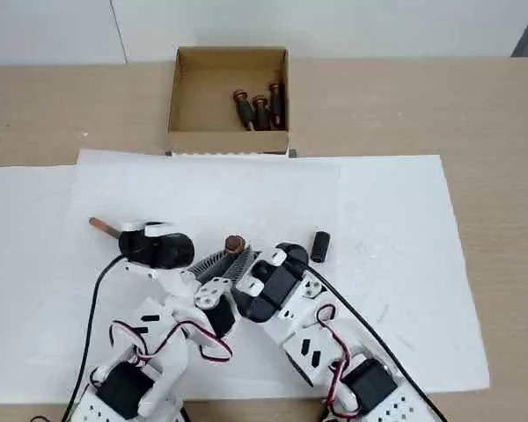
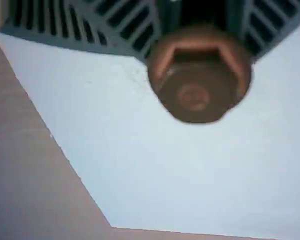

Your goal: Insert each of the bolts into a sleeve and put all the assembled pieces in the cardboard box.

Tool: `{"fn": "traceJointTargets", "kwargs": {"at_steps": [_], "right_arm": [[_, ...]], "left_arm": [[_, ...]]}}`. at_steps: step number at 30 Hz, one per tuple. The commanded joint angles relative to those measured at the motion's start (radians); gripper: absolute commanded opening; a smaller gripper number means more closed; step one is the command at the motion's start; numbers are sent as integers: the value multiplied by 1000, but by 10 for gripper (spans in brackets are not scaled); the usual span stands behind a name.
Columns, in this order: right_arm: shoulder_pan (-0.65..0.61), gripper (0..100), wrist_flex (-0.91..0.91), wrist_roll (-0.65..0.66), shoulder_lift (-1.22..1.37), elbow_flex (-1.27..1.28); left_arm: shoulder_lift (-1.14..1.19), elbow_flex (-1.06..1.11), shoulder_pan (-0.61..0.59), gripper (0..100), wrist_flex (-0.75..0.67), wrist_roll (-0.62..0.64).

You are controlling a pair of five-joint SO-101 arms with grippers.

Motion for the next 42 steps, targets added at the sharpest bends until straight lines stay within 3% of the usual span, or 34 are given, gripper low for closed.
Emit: {"fn": "traceJointTargets", "kwargs": {"at_steps": [1, 17, 24, 27, 36, 42], "right_arm": [[8, 2, -28, 5, -18, 11], [10, 2, -27, 3, -18, 11], [44, 2, -27, 2, -18, 11], [102, 2, -27, 0, -18, 11], [254, 2, 53, -117, -18, -3], [346, 2, 170, -196, -16, -138]], "left_arm": [[-3, -15, 26, 192, 28, -71], [0, -117, -121, 196, 35, -351], [0, -202, -129, 148, 109, -370], [0, -225, -183, 6, 103, -373], [-2, -124, -448, 6, 103, -628], [-2, -8, -531, 6, 110, -637]]}}
